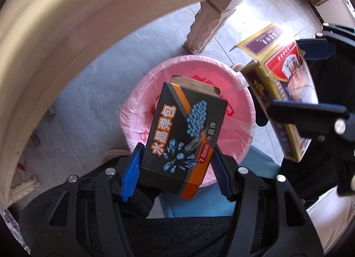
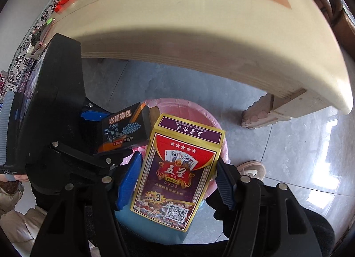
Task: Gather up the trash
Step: 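Carry the black-orange box with the left tool while the right tool carries the card box over the bin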
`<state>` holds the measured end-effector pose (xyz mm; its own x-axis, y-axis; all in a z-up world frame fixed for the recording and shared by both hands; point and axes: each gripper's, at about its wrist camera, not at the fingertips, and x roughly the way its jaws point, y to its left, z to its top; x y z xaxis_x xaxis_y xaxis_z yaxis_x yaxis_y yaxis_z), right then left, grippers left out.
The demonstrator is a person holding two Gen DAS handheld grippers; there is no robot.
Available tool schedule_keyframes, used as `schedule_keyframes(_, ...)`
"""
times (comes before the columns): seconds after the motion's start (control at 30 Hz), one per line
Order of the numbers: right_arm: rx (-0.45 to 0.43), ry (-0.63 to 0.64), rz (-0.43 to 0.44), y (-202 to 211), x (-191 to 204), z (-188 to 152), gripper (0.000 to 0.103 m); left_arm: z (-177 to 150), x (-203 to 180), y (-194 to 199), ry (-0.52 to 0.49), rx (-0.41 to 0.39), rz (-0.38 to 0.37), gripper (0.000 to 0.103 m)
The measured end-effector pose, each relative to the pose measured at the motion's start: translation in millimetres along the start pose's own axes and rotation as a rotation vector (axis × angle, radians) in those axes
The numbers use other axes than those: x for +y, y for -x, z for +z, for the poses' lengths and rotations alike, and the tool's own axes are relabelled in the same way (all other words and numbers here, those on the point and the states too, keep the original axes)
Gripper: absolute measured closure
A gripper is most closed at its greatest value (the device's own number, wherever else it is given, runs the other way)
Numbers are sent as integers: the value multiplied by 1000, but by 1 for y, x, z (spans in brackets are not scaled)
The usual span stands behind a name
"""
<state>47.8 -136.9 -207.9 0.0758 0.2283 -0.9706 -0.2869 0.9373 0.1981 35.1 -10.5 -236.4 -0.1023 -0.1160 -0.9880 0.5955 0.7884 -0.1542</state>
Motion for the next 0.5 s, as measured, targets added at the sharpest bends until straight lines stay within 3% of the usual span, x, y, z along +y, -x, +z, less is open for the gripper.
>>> schedule_keyframes(0.5, 78, -38, -3, -63, -16, -16, 41, 12, 12, -70, 72, 127, -58, 44)
